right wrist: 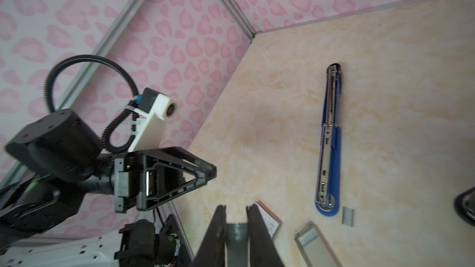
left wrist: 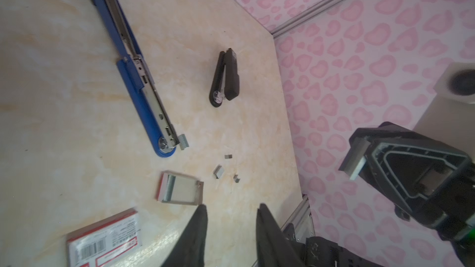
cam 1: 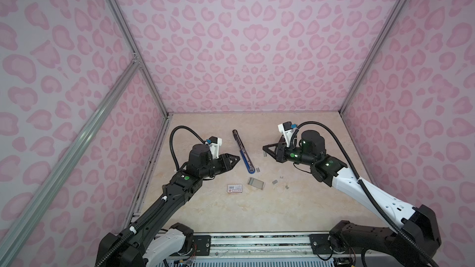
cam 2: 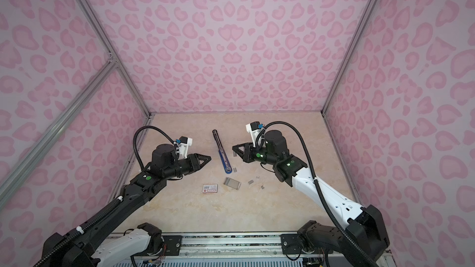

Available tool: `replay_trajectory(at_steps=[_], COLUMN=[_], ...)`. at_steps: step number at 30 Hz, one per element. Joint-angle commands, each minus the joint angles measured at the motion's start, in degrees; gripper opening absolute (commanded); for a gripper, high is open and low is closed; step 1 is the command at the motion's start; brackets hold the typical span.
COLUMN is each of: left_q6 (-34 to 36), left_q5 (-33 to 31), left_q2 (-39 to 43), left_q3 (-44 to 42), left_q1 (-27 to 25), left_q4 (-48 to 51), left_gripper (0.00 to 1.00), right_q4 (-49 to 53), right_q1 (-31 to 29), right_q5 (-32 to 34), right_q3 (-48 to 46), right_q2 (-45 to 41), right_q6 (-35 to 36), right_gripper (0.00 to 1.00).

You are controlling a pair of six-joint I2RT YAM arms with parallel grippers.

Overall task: Load the staples into the stapler
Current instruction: 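Carry the strip with the right gripper over the blue stapler's open channel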

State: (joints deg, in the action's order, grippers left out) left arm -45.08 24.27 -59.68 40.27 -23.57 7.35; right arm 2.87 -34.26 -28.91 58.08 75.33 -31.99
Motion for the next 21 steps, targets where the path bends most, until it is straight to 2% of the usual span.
replay_trajectory(at_steps=[1,2,4,12,21], left_q6=[1.8,1.9,1.9,1.7,2.8], left_q5=[-6.2,-6.3,-7.3,-9.0,-7.5], left_q2=[0.3,0.4,0.9,2.2,0.3], left_q3=[-0.5,-0.8,-1.5,-4.2,-4.5], left_q1=[0.7,0.9,1.3,3.2,3.7], left_q4=[6.9,7.2,7.9,9.3,8.5], left_gripper=[0.35,0.40,0.43,0.43,0.44], right_q4=[8.4,9.6,11.5,14.6,15.7], right_q1=[-1.8,-2.4,-3.4,-5.5,-6.4], right_q5=[7.8,9.3,12.4,18.1,24.4], right_q3=[5.2,7.2,10.9,24.5,34.4], right_q2=[5.3,7.6,11.9,29.5,40.9], right_q6=[5.4,6.1,7.4,9.2,10.1], right_gripper=[0.18,0.17,0.17,0.17,0.16])
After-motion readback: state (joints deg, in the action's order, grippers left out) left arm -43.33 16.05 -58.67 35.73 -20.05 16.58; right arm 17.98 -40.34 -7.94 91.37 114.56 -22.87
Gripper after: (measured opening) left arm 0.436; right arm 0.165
